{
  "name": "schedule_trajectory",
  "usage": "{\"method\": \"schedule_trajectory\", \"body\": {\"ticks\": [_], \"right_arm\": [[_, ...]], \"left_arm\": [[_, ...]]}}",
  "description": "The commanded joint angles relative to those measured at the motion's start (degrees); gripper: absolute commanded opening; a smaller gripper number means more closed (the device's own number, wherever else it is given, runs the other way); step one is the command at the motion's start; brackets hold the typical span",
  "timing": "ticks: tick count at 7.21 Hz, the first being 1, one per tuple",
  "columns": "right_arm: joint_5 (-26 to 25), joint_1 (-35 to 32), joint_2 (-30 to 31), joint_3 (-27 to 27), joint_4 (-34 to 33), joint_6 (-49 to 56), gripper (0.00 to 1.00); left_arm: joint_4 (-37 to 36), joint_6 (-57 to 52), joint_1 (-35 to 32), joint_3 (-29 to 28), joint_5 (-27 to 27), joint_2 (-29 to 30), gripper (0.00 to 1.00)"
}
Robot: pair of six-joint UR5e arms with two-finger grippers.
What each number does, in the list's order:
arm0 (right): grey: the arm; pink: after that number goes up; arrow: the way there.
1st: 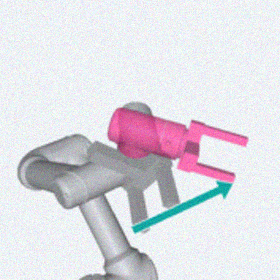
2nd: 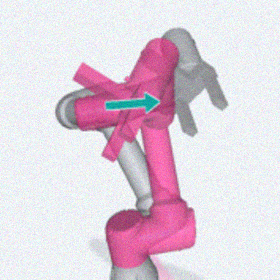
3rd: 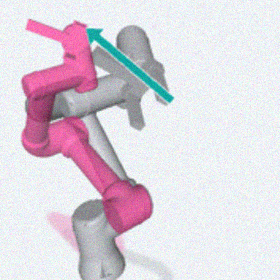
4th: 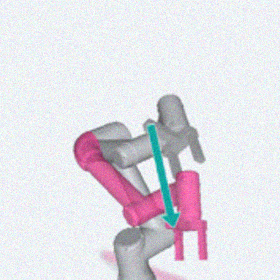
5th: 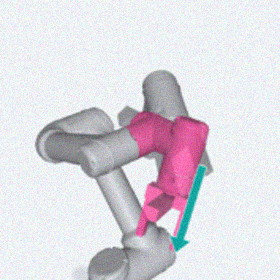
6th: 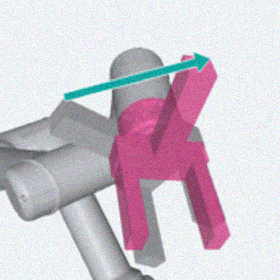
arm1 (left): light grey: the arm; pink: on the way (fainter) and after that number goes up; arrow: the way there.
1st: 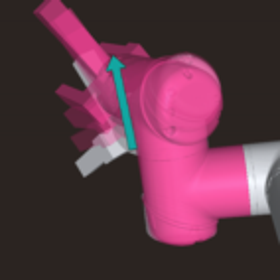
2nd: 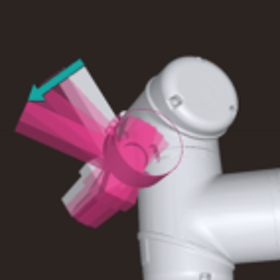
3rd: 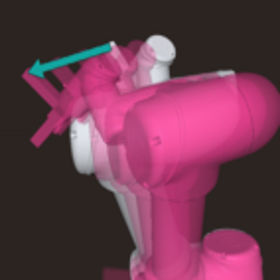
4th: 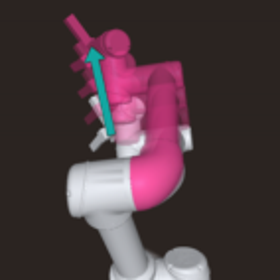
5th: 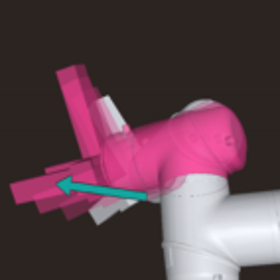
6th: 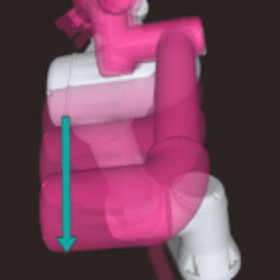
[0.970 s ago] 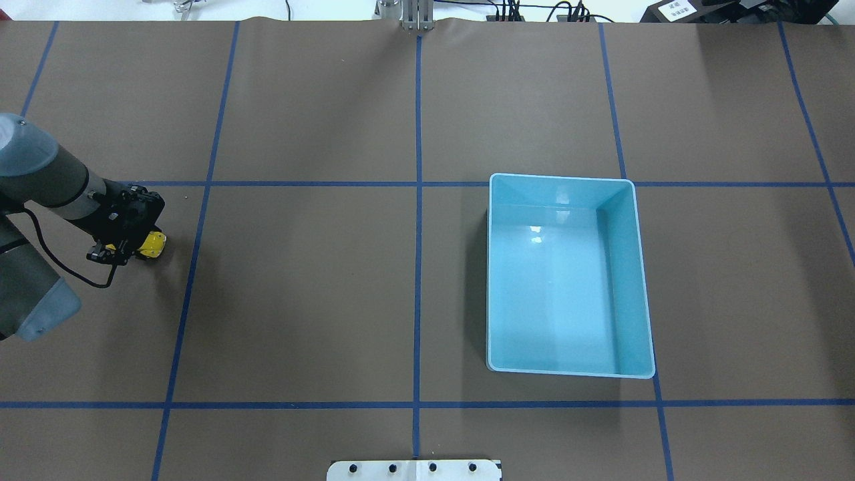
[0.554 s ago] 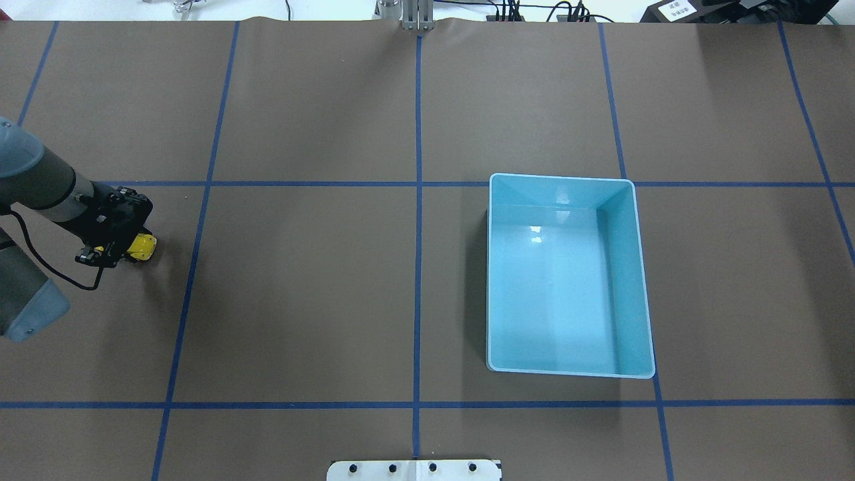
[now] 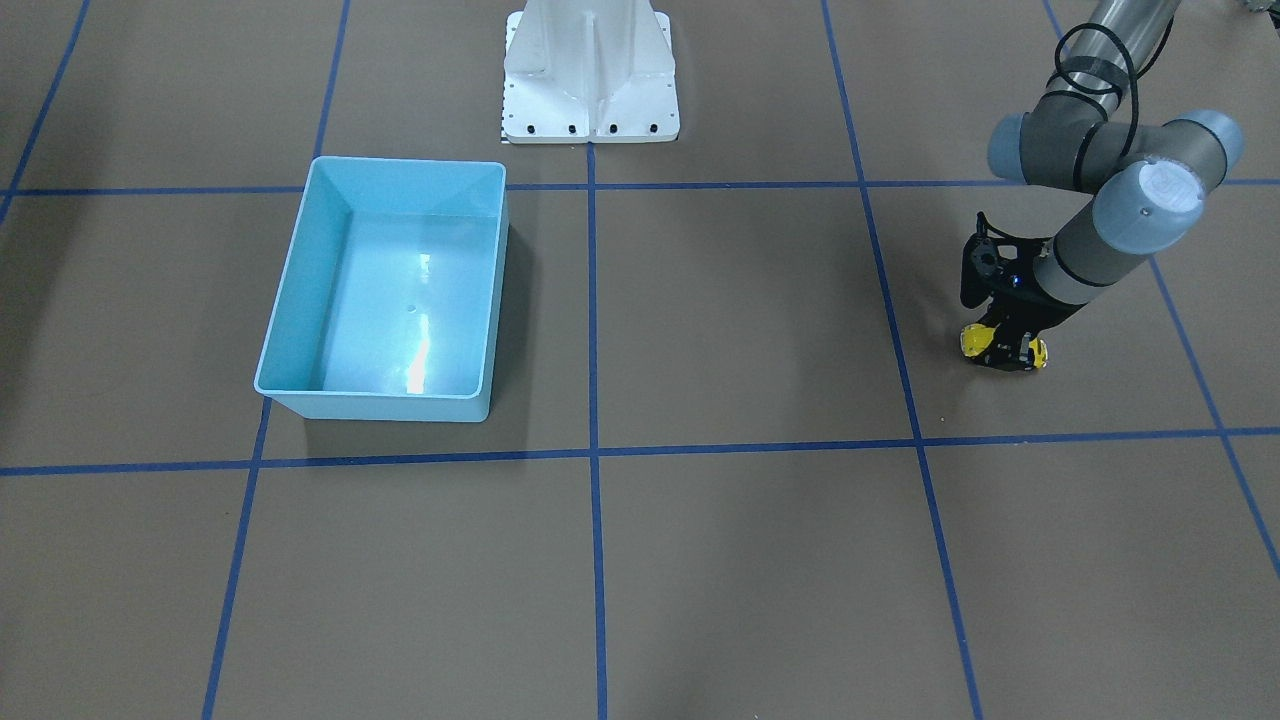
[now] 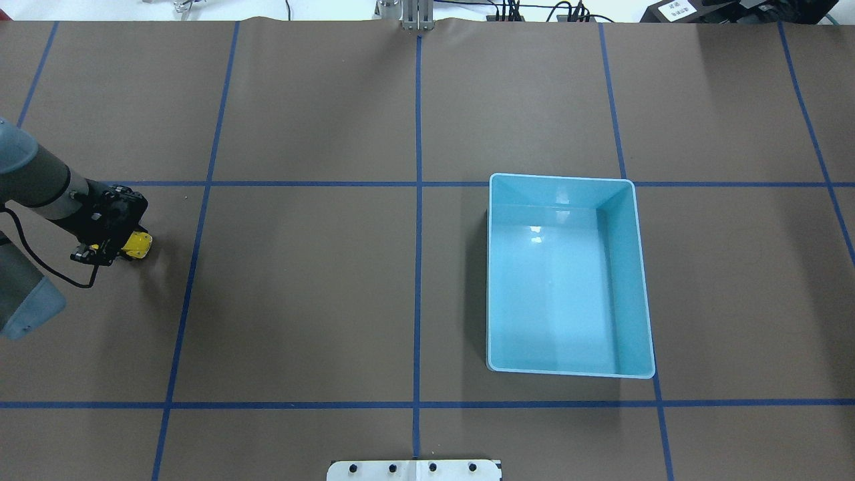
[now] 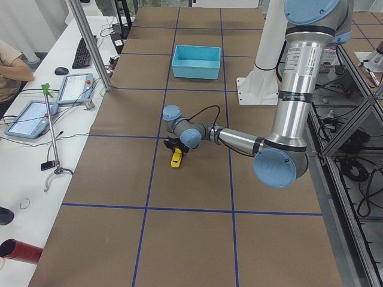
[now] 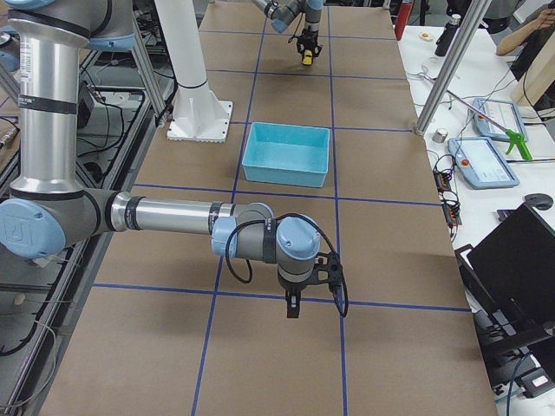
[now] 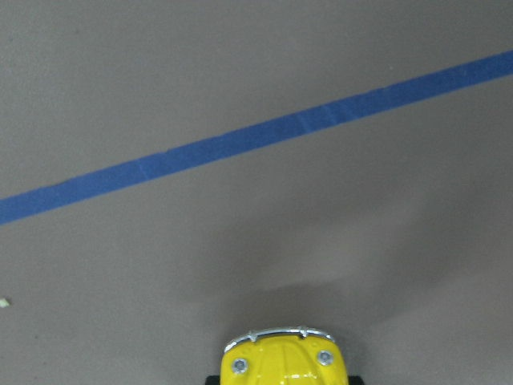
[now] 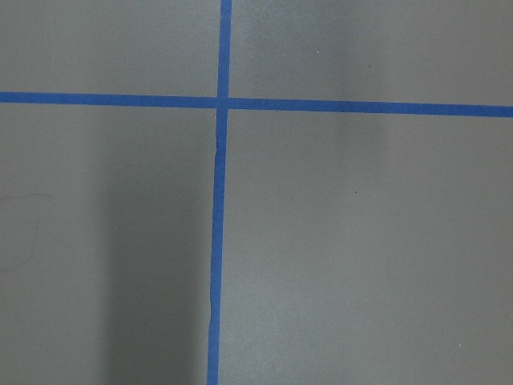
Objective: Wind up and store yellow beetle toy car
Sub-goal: 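Lift the left gripper off the car, letting it roll forward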
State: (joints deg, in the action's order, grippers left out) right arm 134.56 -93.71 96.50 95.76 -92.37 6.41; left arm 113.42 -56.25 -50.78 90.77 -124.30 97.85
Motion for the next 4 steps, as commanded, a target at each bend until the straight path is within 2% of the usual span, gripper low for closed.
{"method": "schedule_trajectory", "body": {"ticks": [1,4], "right_arm": [[0.0,0.01,0.0,0.04,0.0,0.0,1.0],[0.0,0.01,0.0,0.04,0.0,0.0,1.0]], "left_arm": [[-0.3,0.44,-1.24,-0.07,-0.07,-0.02,1.0],[-0.48,0.53,-3.09,-0.33,-0.07,-0.02,1.0]]}}
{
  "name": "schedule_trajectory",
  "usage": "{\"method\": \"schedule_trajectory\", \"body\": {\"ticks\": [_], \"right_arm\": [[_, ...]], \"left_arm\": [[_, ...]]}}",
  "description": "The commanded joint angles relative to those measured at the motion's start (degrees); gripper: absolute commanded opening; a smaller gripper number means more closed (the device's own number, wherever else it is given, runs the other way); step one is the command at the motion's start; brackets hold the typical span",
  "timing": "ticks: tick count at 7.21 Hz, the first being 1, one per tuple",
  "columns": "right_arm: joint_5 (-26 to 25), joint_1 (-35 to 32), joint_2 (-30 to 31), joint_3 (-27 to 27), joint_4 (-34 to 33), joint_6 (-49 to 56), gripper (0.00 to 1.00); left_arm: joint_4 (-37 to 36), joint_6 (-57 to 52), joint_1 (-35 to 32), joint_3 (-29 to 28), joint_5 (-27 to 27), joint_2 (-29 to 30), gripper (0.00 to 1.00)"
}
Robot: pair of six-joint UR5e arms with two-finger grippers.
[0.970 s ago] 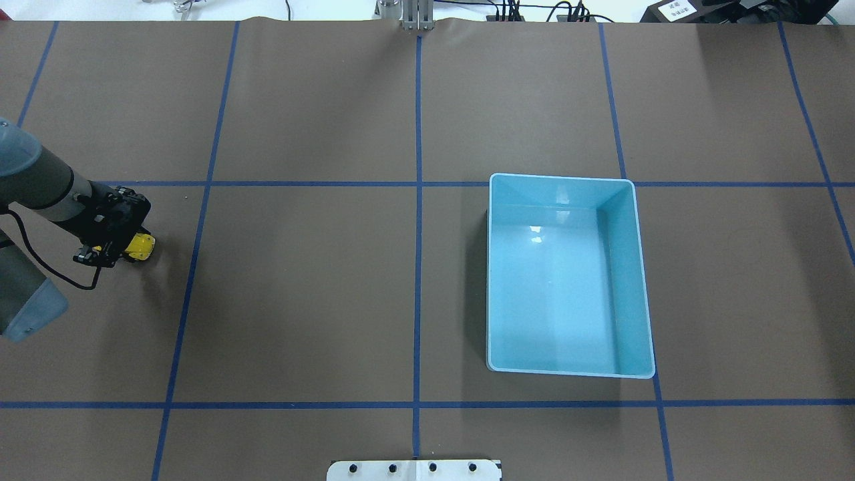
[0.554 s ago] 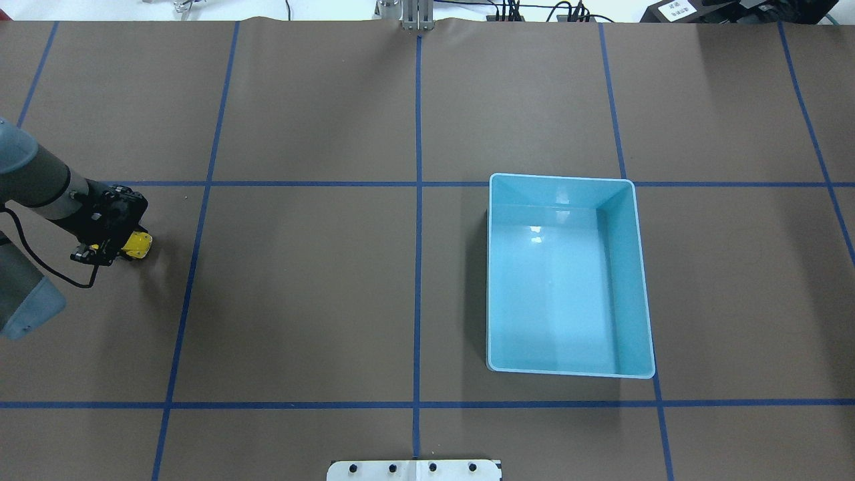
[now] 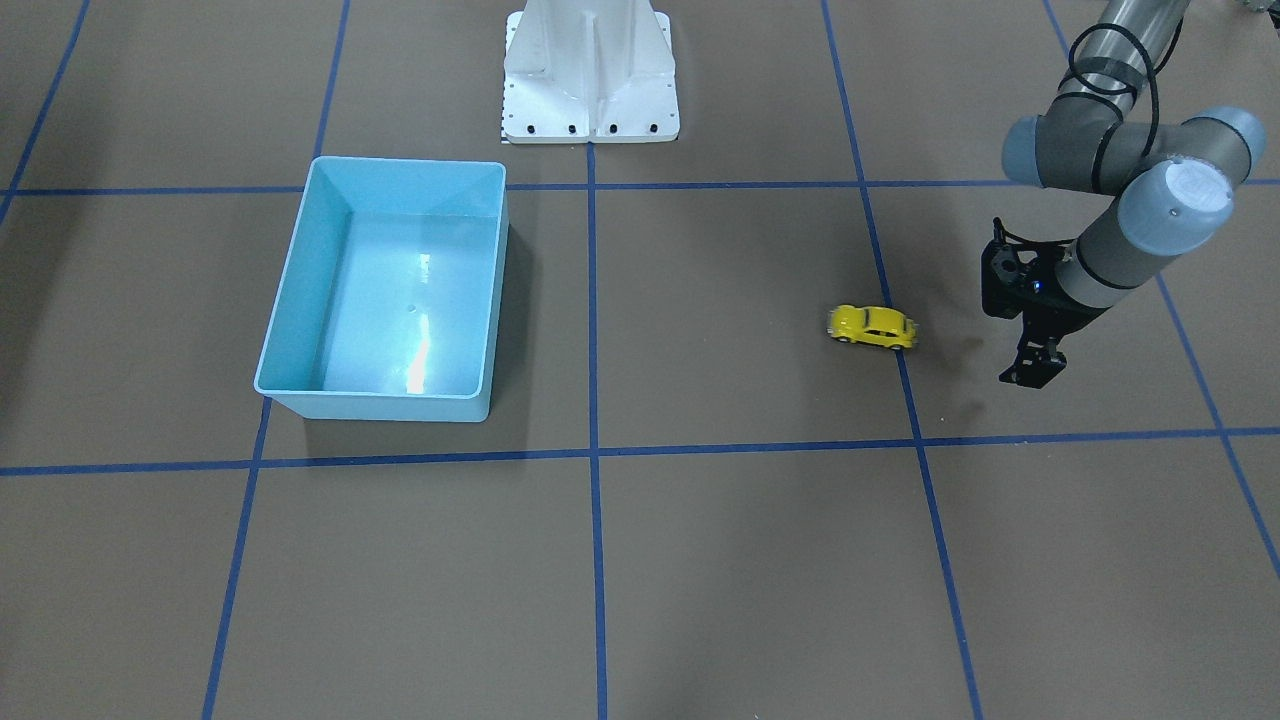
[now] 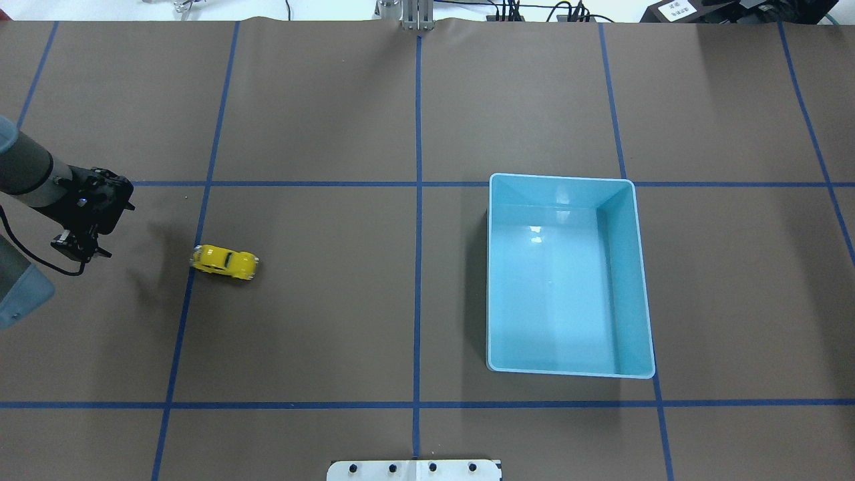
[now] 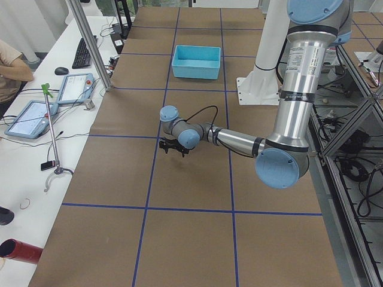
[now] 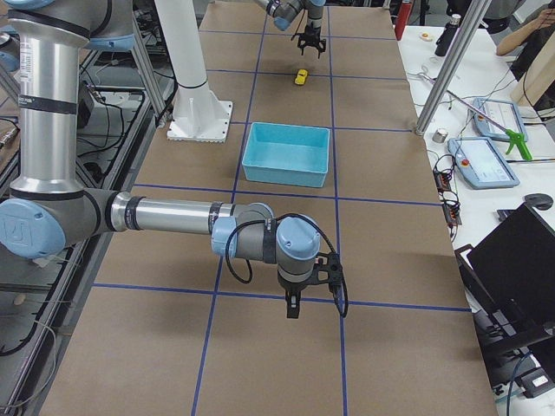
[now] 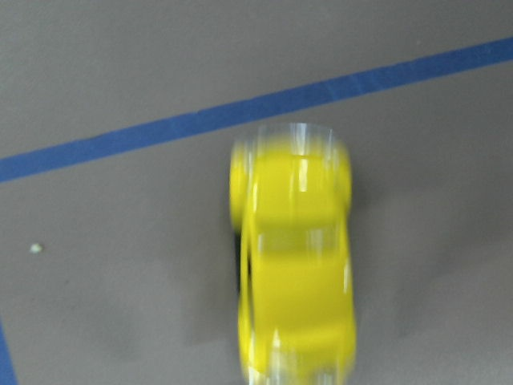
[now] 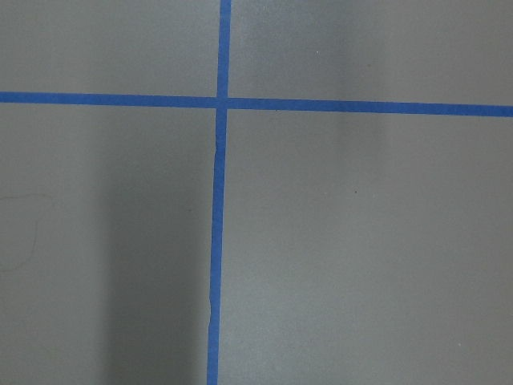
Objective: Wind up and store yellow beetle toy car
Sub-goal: 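Lift the left gripper off the car, letting it roll forward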
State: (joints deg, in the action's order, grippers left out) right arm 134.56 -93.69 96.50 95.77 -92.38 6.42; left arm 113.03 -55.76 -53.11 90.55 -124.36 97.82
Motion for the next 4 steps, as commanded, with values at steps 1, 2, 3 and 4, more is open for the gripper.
{"method": "schedule_trajectory", "body": {"ticks": [1,2,3,4], "right_arm": [[0.09,0.0,0.0,0.03,0.0,0.0,1.0],[0.0,0.0,0.0,0.03,0.0,-0.09,1.0],[0.0,0.0,0.0,0.12,0.0,0.0,1.0],[0.09,0.0,0.09,0.12,0.0,0.09,1.0]], "left_arm": [[-0.17,0.13,-1.81,-0.2,-0.01,-0.09,1.0],[-0.35,1.08,-3.39,-0.63,-0.01,-0.09,1.0],[-0.35,6.66,-4.71,-0.9,-0.01,-0.09,1.0],[-0.44,11.33,-6.64,-0.9,-0.01,-0.96,1.0]]}}
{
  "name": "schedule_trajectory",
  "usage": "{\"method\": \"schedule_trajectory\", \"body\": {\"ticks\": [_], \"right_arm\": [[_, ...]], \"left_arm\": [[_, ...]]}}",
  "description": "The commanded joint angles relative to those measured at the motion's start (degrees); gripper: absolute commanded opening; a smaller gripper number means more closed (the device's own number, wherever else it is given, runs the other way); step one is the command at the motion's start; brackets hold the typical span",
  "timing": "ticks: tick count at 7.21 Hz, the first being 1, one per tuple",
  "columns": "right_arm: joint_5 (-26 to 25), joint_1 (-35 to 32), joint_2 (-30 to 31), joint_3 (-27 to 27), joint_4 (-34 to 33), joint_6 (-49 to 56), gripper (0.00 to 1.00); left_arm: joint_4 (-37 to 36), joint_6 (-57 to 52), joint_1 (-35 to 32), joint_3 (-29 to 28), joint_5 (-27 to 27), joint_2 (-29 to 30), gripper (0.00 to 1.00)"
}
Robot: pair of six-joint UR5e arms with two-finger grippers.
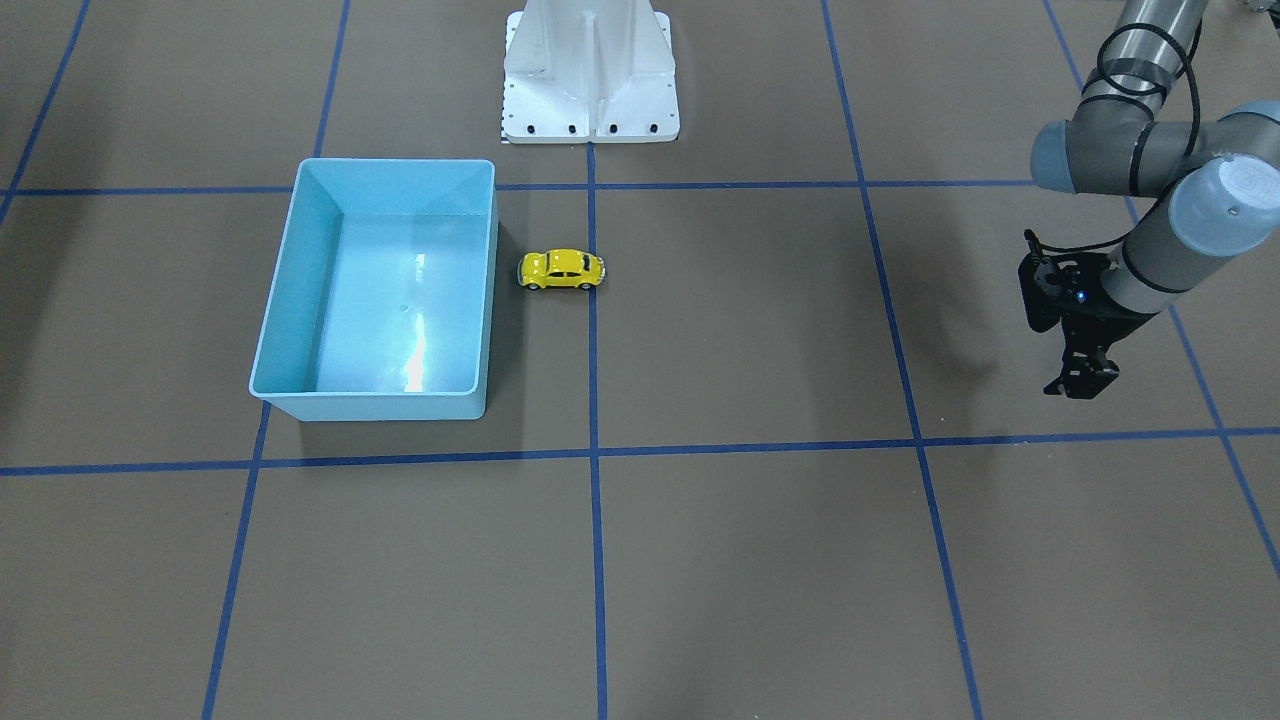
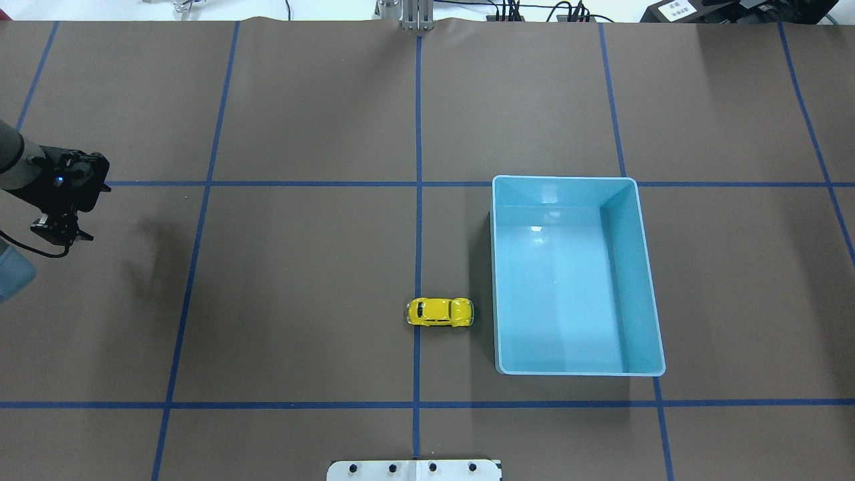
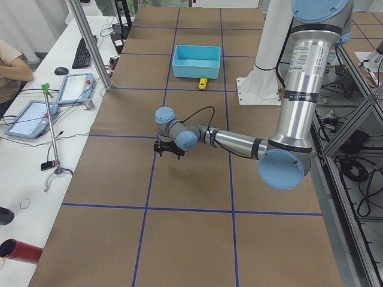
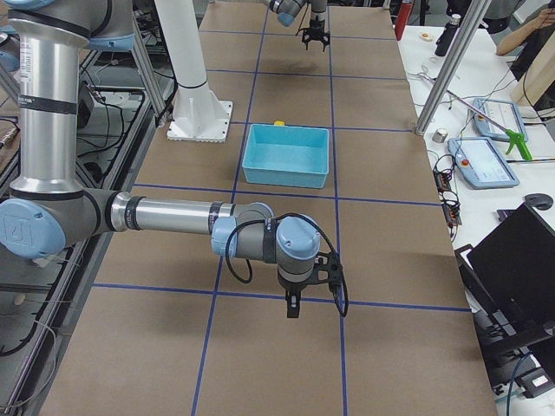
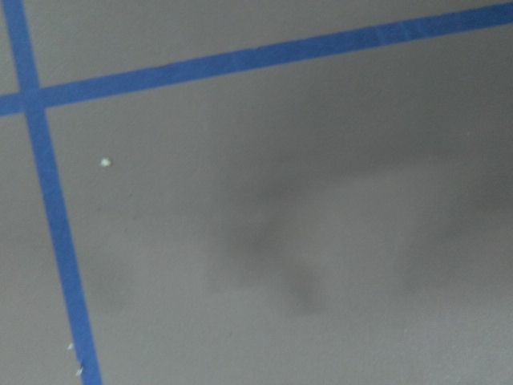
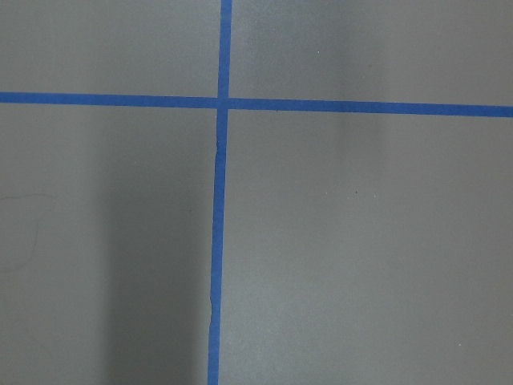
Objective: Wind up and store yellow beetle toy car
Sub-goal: 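Lift the left gripper off the car, letting it roll forward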
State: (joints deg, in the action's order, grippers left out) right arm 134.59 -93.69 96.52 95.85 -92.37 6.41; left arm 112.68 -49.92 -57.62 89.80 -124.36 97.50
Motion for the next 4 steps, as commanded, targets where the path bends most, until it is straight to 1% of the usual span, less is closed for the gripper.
{"method": "schedule_trajectory", "body": {"ticks": [1,2,3,4], "right_arm": [[0.06,0.0,0.07,-0.05,0.0,0.0,1.0],[0.24,-0.26,1.2,1.43,0.0,0.09,1.0],[-0.02,-0.17,0.78,0.66,0.0,-0.17,1.0],[0.06,-0.17,0.77,1.35,2.0,-0.52,1.0]], "left_arm": [[-1.66,13.71,-4.85,-0.06,-0.26,-1.52,1.0],[-2.63,21.02,-8.09,-0.06,-2.7,-2.05,1.0],[-7.43,25.96,-13.0,-0.06,-5.16,-2.23,1.0],[-14.79,29.93,-18.01,-0.24,-9.01,-2.4,1.0]]}}
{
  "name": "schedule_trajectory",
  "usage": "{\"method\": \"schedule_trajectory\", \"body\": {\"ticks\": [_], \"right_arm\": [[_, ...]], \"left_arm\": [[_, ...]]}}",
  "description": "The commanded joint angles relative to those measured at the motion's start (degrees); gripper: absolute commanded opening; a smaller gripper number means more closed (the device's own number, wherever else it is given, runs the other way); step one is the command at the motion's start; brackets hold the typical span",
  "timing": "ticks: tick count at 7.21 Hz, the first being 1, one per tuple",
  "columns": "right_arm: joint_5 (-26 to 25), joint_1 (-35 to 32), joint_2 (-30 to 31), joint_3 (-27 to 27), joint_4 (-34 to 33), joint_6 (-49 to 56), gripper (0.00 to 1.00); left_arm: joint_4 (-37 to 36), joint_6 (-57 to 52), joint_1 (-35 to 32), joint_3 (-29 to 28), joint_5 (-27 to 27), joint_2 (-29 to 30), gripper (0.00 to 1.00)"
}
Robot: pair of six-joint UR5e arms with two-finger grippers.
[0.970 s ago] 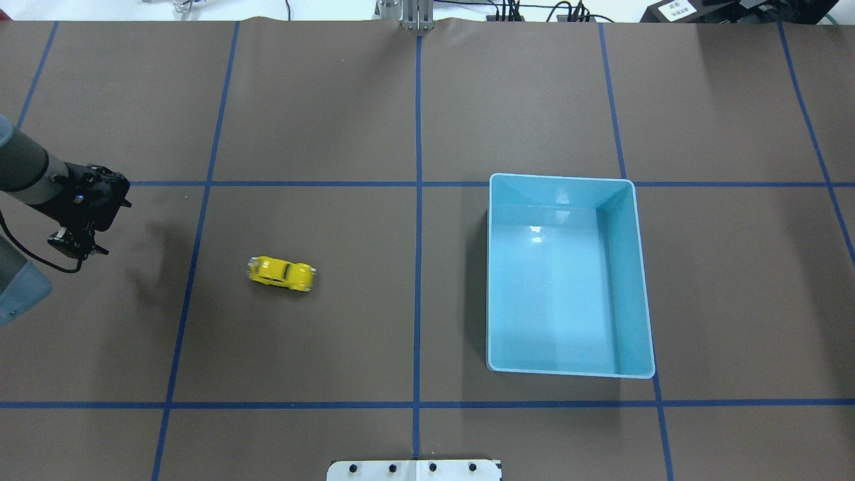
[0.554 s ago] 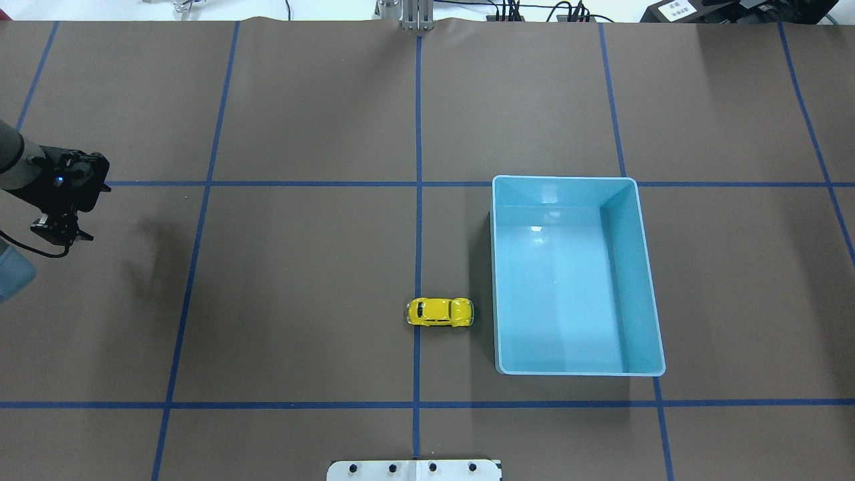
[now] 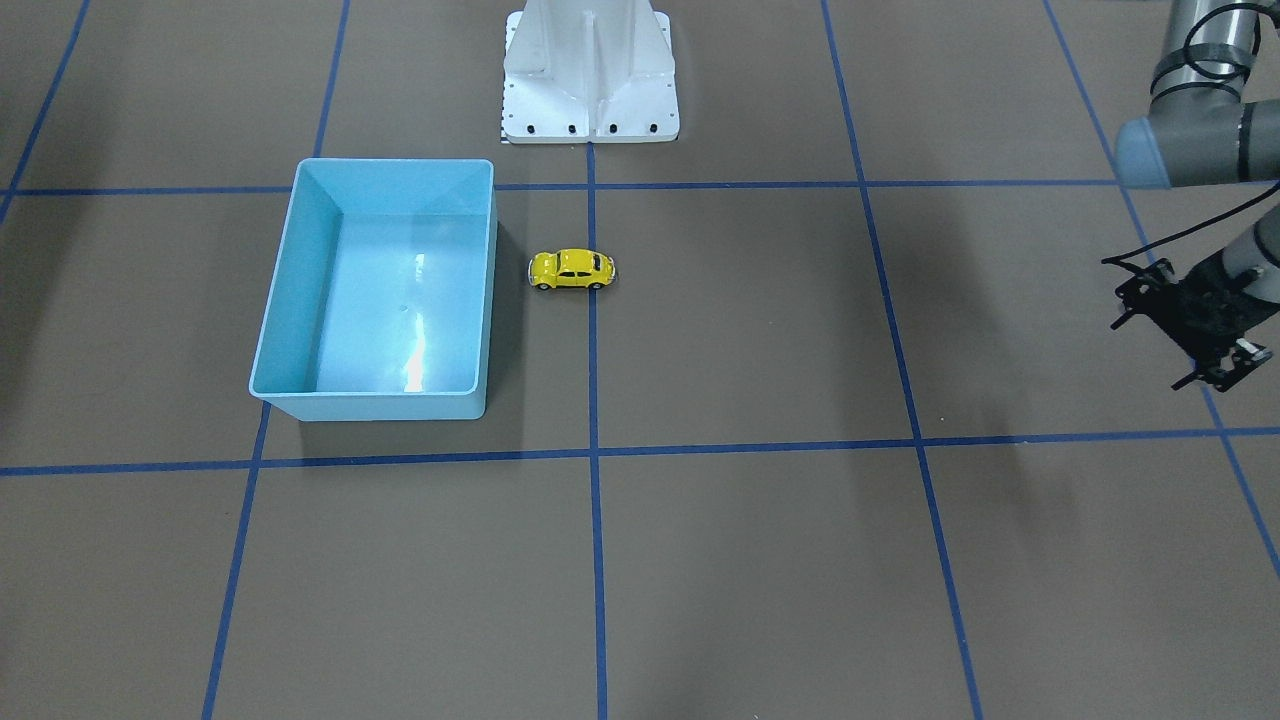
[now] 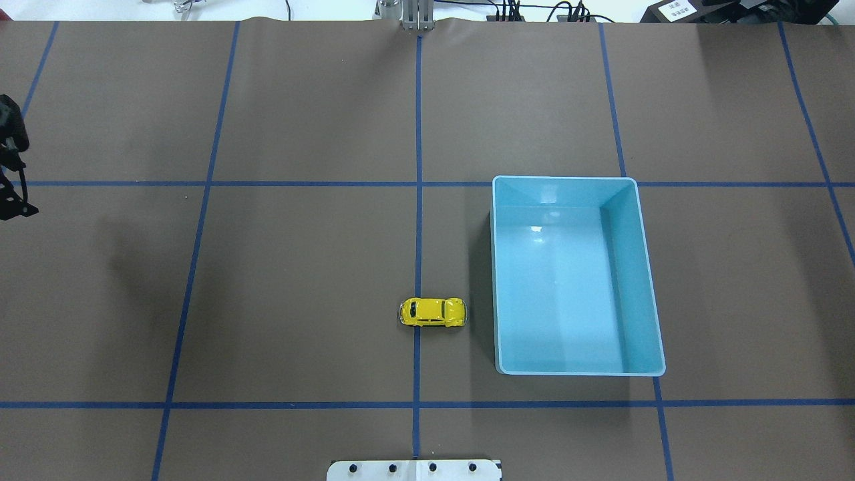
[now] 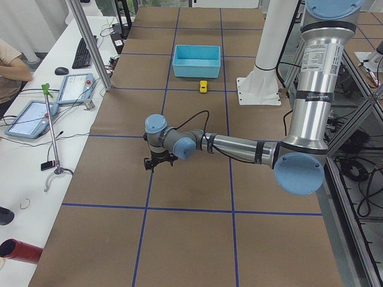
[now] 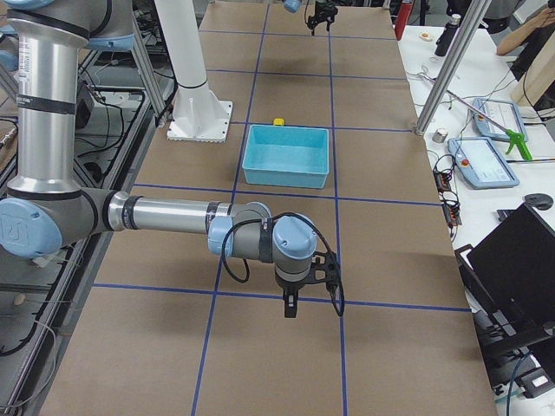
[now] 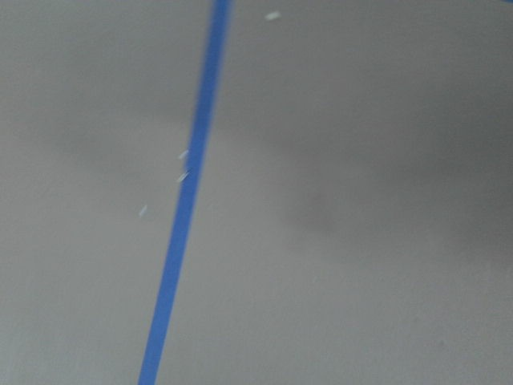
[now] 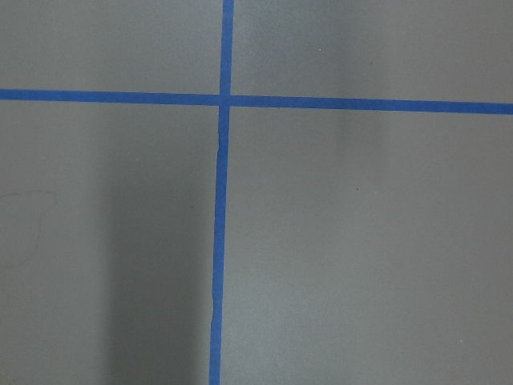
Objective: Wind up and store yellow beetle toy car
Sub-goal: 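Lift the left gripper off the car, letting it roll forward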
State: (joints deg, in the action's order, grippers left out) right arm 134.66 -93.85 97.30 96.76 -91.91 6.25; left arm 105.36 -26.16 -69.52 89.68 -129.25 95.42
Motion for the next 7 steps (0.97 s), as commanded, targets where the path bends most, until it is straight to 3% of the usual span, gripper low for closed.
{"method": "schedule_trajectory", "body": {"ticks": [1,2,4,5,7], "right_arm": [[-0.1,-0.02,-1.04,1.67,3.03,-0.71,1.0],[-0.18,0.94,-1.66,5.33,1.66,-1.58,1.0],[-0.62,4.36,-7.08,19.27,-18.01,-1.68,1.0],[-0.71,6.55,-11.3,23.78,-24.14,-1.68,1.0],[-3.5,15.84,-13.09,30.82,-24.37,-1.68,1.0]], "left_arm": [[-14.41,9.26,-12.07,-0.21,-8.0,-0.41,1.0],[-21.62,9.38,-17.44,-0.21,-9.26,-0.58,1.0],[-23.71,11.82,-23.88,-0.3,-9.27,-1.72,1.0],[-23.71,12.71,-24.26,-0.3,-9.36,-2.07,1.0],[-22.67,15.7,-24.26,-0.04,-11.19,-4.61,1.0]]}}
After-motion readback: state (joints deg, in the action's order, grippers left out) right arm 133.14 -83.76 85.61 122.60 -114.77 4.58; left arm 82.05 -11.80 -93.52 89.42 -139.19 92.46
